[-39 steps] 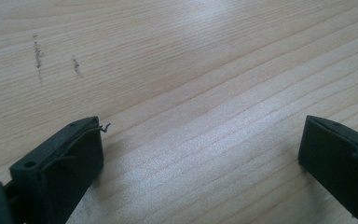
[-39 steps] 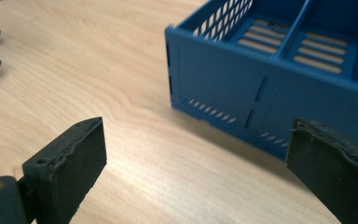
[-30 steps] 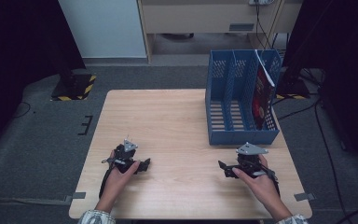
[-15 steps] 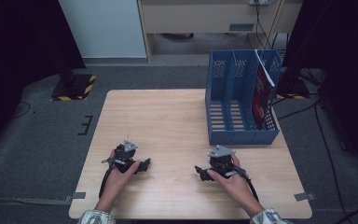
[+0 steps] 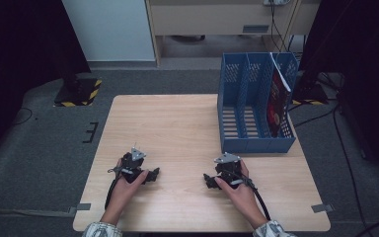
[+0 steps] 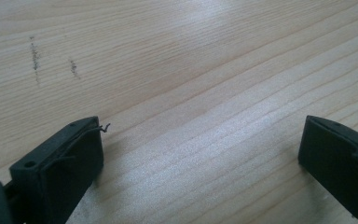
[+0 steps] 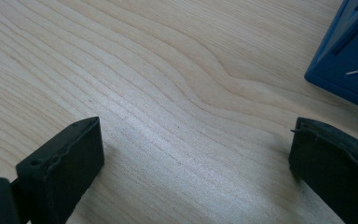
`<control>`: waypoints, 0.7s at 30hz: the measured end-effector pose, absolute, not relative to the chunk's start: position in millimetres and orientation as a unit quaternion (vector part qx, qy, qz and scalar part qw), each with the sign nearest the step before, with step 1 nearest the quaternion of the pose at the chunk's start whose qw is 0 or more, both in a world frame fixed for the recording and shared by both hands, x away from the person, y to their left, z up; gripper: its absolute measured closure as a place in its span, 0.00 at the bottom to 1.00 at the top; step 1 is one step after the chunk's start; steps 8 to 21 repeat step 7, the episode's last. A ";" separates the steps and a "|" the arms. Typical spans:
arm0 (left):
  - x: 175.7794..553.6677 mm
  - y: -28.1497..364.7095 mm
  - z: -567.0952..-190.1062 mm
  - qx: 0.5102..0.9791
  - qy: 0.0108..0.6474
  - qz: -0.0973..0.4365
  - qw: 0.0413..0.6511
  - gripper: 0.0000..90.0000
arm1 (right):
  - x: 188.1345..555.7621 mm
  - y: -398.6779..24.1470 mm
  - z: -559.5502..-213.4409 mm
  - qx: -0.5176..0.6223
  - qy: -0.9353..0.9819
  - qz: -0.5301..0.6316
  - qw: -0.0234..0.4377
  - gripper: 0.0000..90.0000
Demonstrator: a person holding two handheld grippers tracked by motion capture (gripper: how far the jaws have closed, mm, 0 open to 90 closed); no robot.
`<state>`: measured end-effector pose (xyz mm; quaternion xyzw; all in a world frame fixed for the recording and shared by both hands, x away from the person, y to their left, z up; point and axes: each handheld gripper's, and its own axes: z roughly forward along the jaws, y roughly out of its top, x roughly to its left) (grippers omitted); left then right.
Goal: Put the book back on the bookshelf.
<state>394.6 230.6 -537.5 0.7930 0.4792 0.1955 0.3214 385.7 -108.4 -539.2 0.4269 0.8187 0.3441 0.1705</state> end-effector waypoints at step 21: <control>394.7 230.3 -537.5 0.794 0.478 0.195 0.322 0.00 | 386.4 -109.0 -539.6 0.429 0.818 0.341 0.174 0.02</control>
